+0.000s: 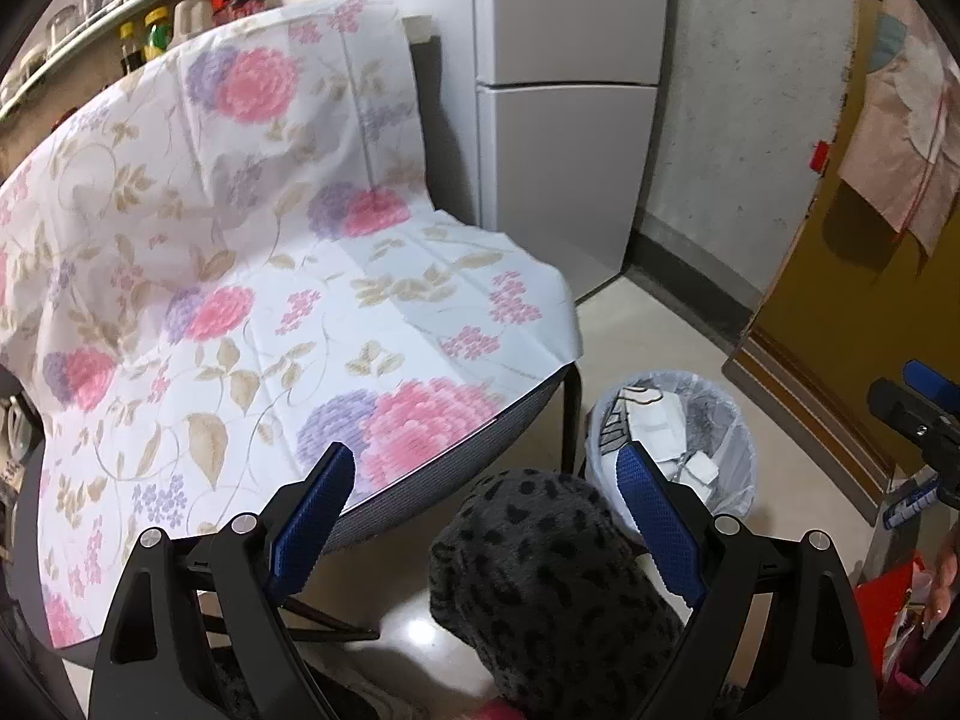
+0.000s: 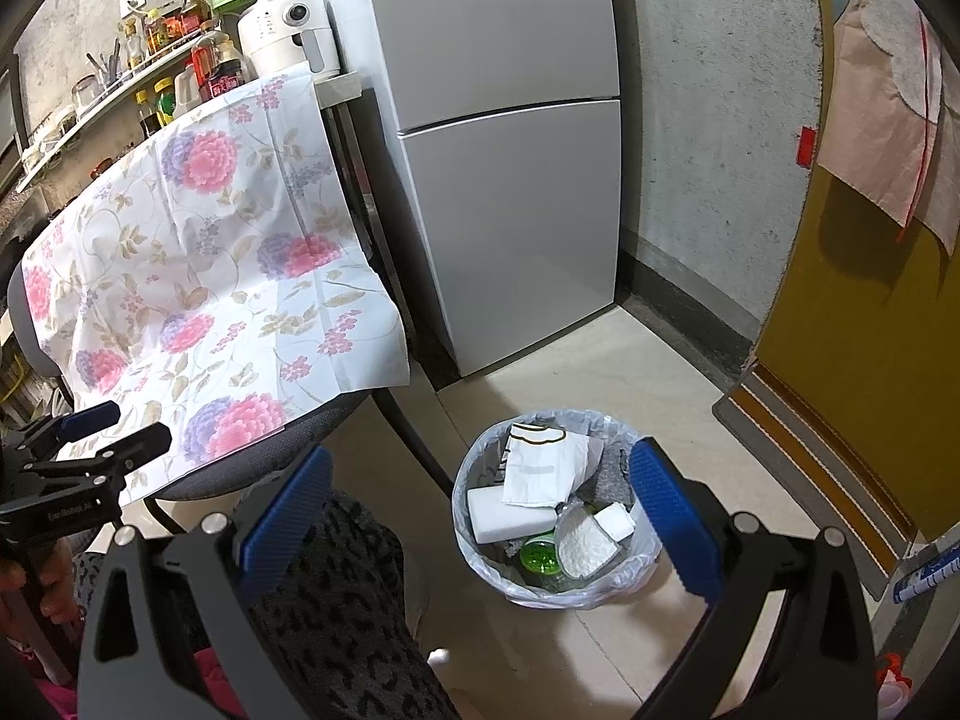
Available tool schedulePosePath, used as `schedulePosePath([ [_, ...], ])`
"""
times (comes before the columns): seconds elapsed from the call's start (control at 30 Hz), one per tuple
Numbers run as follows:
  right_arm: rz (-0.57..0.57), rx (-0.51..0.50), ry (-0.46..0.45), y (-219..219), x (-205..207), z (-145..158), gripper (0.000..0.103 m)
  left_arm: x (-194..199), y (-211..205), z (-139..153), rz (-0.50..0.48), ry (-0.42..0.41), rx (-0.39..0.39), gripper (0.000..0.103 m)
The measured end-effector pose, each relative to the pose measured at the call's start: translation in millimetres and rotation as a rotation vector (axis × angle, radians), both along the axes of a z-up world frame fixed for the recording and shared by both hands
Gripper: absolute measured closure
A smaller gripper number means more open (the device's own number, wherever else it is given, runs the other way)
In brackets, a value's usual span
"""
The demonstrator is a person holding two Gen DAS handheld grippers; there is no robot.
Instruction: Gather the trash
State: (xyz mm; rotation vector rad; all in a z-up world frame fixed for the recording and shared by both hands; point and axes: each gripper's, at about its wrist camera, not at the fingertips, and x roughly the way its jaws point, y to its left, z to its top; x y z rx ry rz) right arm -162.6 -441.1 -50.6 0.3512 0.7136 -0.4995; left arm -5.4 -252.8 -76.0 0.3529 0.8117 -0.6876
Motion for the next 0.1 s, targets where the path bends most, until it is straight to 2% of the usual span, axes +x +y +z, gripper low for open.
schedulePosePath([
  [0.1,0.014,0.013,0.005,3.8,8.1,-4.3,0.006,8.7,7.2,-3.8,0.017,0.019,-0.005,0.014],
])
